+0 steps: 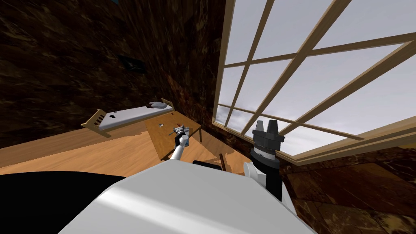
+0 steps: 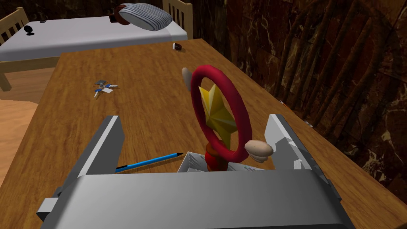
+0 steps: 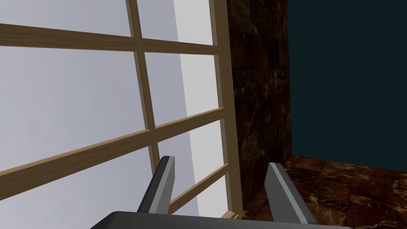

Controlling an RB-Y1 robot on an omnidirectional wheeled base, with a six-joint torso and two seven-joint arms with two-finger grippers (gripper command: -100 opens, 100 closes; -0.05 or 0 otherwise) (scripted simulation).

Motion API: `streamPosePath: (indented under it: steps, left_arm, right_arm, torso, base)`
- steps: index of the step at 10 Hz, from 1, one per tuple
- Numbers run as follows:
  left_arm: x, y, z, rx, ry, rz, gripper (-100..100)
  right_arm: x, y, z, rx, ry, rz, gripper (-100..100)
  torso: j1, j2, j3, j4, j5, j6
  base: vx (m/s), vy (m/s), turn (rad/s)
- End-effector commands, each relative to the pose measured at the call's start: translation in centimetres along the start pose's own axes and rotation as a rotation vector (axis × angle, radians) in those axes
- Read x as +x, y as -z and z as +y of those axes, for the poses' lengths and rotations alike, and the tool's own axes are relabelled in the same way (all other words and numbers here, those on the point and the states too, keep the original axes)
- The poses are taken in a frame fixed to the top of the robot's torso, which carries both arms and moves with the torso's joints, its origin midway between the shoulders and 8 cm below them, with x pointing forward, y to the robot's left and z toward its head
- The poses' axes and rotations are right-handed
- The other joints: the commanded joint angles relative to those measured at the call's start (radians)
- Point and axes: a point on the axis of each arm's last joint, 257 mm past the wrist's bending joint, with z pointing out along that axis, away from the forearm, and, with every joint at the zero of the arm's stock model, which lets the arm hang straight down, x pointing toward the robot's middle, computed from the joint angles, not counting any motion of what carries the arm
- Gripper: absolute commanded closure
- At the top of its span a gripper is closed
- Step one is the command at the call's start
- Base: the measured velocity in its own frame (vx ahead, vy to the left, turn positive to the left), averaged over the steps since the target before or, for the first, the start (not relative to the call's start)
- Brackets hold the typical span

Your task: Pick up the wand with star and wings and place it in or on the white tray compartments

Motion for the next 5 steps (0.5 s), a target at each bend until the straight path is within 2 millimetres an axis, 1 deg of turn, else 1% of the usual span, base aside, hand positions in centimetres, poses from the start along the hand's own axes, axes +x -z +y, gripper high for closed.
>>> streamPosePath:
  steps: [1,5]
  left_arm:
    - [0.0,0.0,0.0,0.0,0.0,0.0,0]
    - [0.0,0.0,0.0,0.0,0.0,0.0,0]
  right_arm:
    - [0.0,0.0,0.0,0.0,0.0,0.0,0]
    - [0.0,0.0,0.0,0.0,0.0,0.0,0]
  torso:
    - [0.0,0.0,0.0,0.0,0.0,0.0]
    - [0.0,-0.001,0.0,0.0,0.0,0.0]
  base:
    - [0.0,0.0,0.0]
    - [0.0,0.0,0.0]
